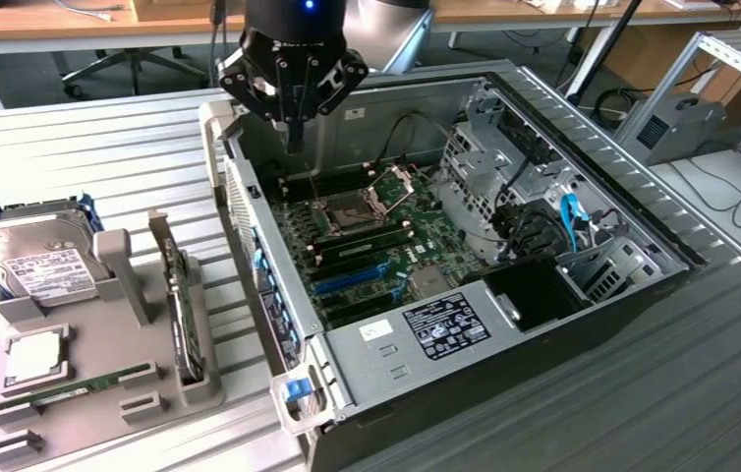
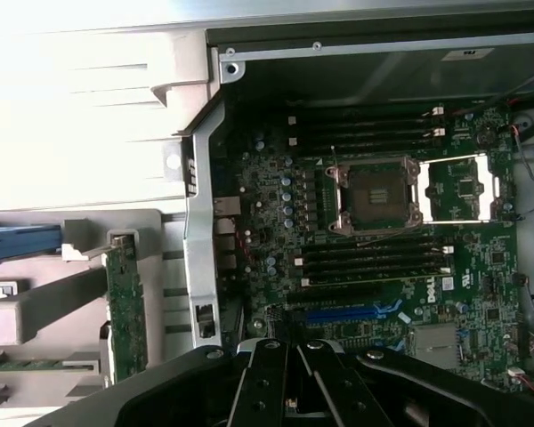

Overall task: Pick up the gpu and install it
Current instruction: 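Reach for the gpu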

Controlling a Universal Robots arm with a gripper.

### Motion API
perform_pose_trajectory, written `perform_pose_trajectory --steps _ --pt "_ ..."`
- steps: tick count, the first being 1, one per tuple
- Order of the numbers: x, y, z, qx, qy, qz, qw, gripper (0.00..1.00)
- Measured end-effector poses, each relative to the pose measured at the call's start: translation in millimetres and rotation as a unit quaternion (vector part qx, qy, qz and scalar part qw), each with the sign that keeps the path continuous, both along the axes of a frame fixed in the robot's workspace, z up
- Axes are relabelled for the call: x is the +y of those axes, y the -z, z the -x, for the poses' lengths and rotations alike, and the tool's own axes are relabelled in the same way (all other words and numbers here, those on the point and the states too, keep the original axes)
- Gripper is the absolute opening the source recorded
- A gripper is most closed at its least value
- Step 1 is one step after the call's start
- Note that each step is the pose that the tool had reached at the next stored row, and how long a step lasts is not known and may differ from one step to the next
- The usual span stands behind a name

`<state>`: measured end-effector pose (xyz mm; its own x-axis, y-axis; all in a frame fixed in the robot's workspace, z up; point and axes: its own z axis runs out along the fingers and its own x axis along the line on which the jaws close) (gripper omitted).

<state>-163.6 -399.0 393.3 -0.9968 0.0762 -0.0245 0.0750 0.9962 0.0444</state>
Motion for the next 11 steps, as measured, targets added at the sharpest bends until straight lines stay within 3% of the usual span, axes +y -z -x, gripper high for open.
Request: perform_pose_trajectory --steps 11 --pt "0.0 0.0 8.6 0.0000 0.000 0.0000 1.0000 0.11"
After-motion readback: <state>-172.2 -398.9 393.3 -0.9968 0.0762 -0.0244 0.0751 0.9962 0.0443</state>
